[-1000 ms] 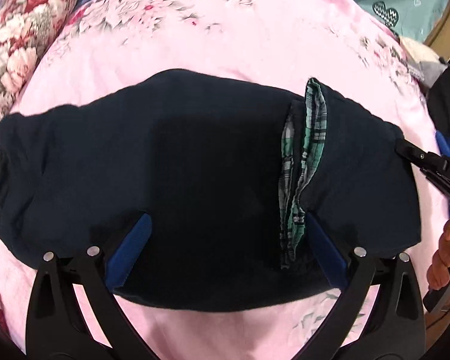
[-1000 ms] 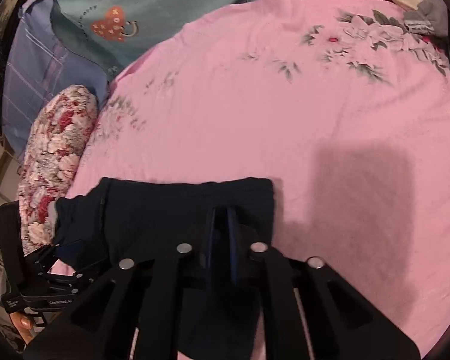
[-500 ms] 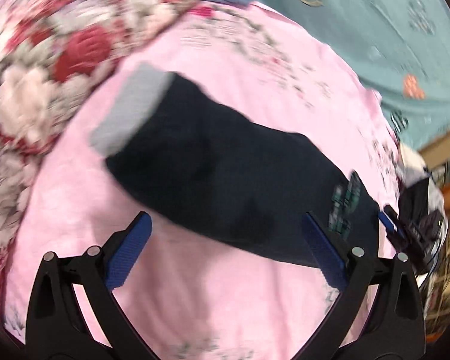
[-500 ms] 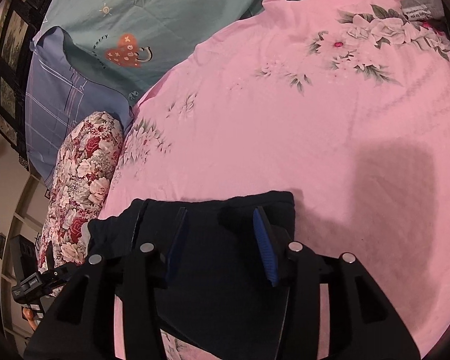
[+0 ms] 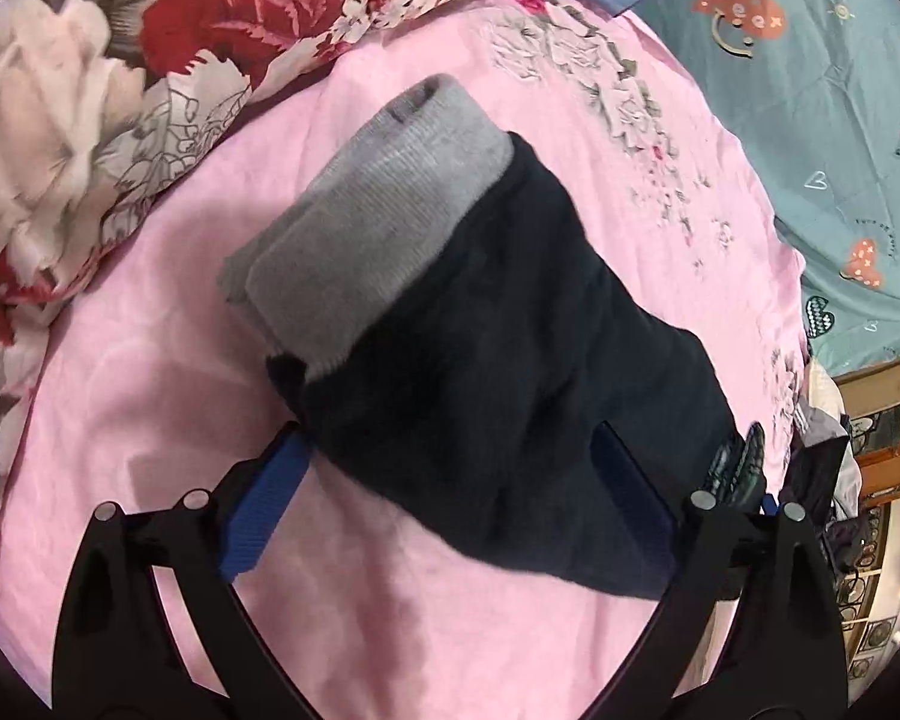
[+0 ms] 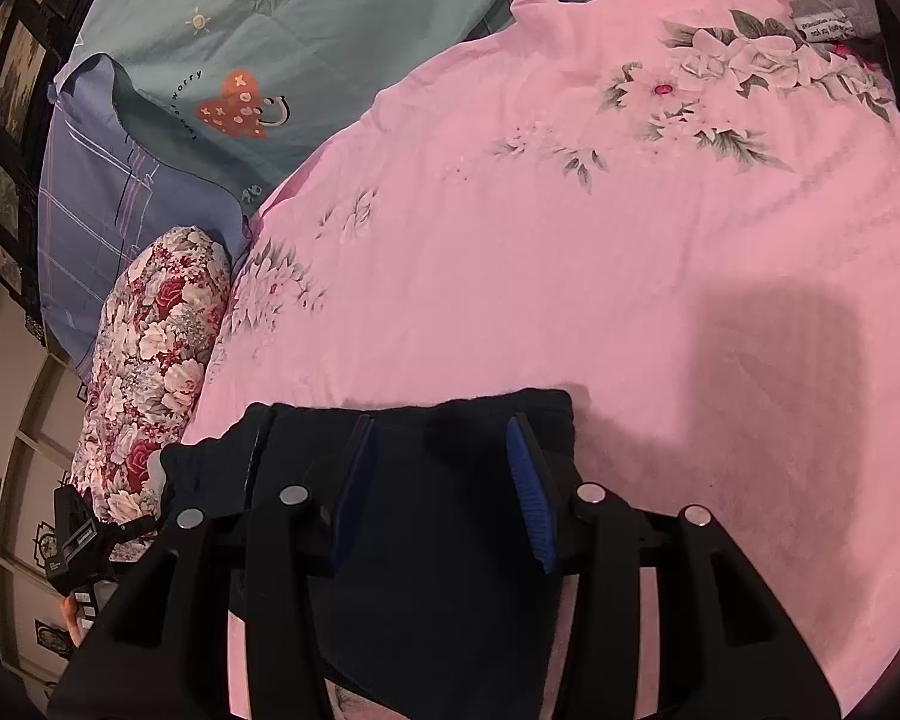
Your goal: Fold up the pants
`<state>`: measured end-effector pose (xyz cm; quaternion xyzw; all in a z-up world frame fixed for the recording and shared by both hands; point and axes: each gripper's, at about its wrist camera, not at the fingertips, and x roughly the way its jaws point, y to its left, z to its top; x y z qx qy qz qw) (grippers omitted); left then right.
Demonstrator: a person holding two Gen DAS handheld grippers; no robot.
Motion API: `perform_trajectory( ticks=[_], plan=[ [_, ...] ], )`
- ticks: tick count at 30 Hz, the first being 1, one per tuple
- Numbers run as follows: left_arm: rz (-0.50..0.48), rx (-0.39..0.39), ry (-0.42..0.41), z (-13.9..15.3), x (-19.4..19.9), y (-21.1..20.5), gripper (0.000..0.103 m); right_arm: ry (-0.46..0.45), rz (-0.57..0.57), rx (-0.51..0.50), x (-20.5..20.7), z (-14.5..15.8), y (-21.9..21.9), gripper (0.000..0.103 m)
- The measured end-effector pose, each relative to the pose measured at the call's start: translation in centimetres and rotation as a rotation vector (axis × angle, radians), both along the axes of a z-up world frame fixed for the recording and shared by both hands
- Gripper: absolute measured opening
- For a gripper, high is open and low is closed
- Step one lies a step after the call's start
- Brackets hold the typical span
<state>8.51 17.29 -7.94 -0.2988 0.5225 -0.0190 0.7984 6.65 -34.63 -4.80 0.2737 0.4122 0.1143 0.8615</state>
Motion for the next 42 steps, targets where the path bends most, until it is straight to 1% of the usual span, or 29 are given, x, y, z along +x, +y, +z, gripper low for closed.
perform_trajectory(
  ticks=[2, 6, 7, 8, 10, 11, 12, 14, 16, 19, 20, 21, 22, 23, 25, 26, 28, 30, 31, 32, 33, 34, 35, 36, 37, 39, 42],
  plan=[
    [0.002, 0.027, -0.014, 0.1, 0.9, 0.1, 0.095, 0.000, 0.000, 0.001, 0.0, 0.0, 0.0, 0.046],
    [0.018, 0.081, 0.004, 0.1, 2.2, -0.5, 0.094, 0.003, 0.002, 0.002, 0.1, -0.1, 0.0, 0.046],
    [0.017, 0.101, 0.011, 0.2, 2.4, -0.7, 0.090, 0.006, 0.001, 0.004, 0.1, -0.2, 0.0, 0.046],
    [0.013, 0.146, 0.023, 0.4, 2.4, -1.1, 0.068, 0.007, 0.001, 0.004, 0.1, -0.2, 0.0, 0.046],
    [0.009, 0.203, 0.044, 0.8, 2.2, -1.3, 0.048, 0.006, 0.003, -0.005, 0.0, -0.1, 0.2, 0.046],
    [0.003, 0.196, 0.033, 1.2, 1.9, -1.3, 0.039, 0.008, 0.004, -0.008, 0.0, 0.0, 0.2, 0.046],
    [-0.002, 0.197, 0.021, 1.5, 1.7, -1.3, 0.036, 0.009, 0.006, -0.010, 0.0, 0.0, 0.3, 0.048],
    [-0.027, 0.227, 0.000, 2.3, 1.4, -1.9, 0.028, 0.008, 0.012, -0.006, -0.2, 0.1, 0.4, 0.051],
    [-0.038, 0.235, -0.021, 3.0, 1.1, -2.4, 0.022, 0.006, 0.019, -0.004, -0.3, 0.2, 0.5, 0.055],
    [-0.070, 0.224, -0.081, 5.1, 0.1, -4.0, 0.019, -0.001, 0.015, -0.014, -0.5, 0.5, 0.6, 0.056],
    [-0.100, 0.235, -0.120, 6.4, -0.4, -5.2, 0.019, -0.004, 0.012, -0.018, -0.6, 0.5, 0.5, 0.056],
    [-0.136, 0.258, -0.160, 7.6, -1.0, -6.7, 0.019, -0.007, 0.007, -0.020, -0.6, 0.6, 0.4, 0.056],
    [-0.160, 0.277, -0.182, 8.3, -1.3, -7.8, 0.019, -0.009, 0.003, -0.020, -0.6, 0.6, 0.4, 0.056],
    [-0.205, 0.321, -0.216, 9.5, -1.8, -9.9, 0.019, -0.012, -0.001, -0.018, -0.7, 0.7, 0.3, 0.056],
    [-0.280, 0.401, -0.254, 10.7, -2.5, -13.4, 0.019, -0.021, -0.001, -0.005, -0.8, 0.9, 0.2, 0.056],
    [-0.343, 0.415, -0.280, 11.1, -2.8, -15.7, 0.019, -0.028, 0.003, -0.001, -0.9, 1.1, 0.2, 0.056],
    [-0.431, 0.397, -0.283, 11.1, -2.9, -18.7, 0.019, -0.037, 0.010, -0.005, -1.0, 1.3, 0.4, 0.057],
    [-0.539, 0.369, -0.272, 10.3, -2.9, -22.5, 0.019, -0.037, 0.012, -0.013, -0.9, 1.3, 0.6, 0.058],
    [-0.568, 0.369, -0.265, 9.9, -2.9, -23.6, 0.020, -0.031, 0.011, -0.018, -0.8, 1.1, 0.6, 0.059],
    [-0.609, 0.380, -0.246, 9.0, -2.9, -25.2, 0.031, -0.025, 0.010, -0.019, -0.8, 1.0, 0.5, 0.059],
    [-0.652, 0.385, -0.212, 8.0, -2.9, -26.6, 0.040, -0.017, 0.007, -0.020, -0.7, 0.8, 0.5, 0.059],
    [-0.680, 0.362, -0.186, 7.3, -2.9, -27.1, 0.067, -0.012, 0.005, -0.020, -0.7, 0.7, 0.4, 0.059],
    [-0.703, 0.293, -0.162, 6.5, -2.7, -27.4, 0.076, -0.009, 0.005, -0.023, -0.6, 0.6, 0.4, 0.059],
    [-0.706, 0.247, -0.140, 6.0, -2.7, -27.2, 0.076, -0.003, 0.010, -0.027, -0.5, 0.5, 0.4, 0.061],
    [-0.702, 0.227, -0.124, 5.9, -2.7, -27.0, 0.076, 0.004, 0.019, -0.029, -0.4, 0.5, 0.5, 0.066],
    [-0.682, 0.183, -0.147, 6.6, -3.0, -25.5, 0.077, 0.004, 0.023, -0.027, -0.4, 0.4, 0.5, 0.070],
    [-0.615, 0.131, -0.208, 8.5, -3.2, -22.0, 0.087, -0.006, 0.019, -0.025, -0.5, 0.5, 0.5, 0.072]
  ],
)
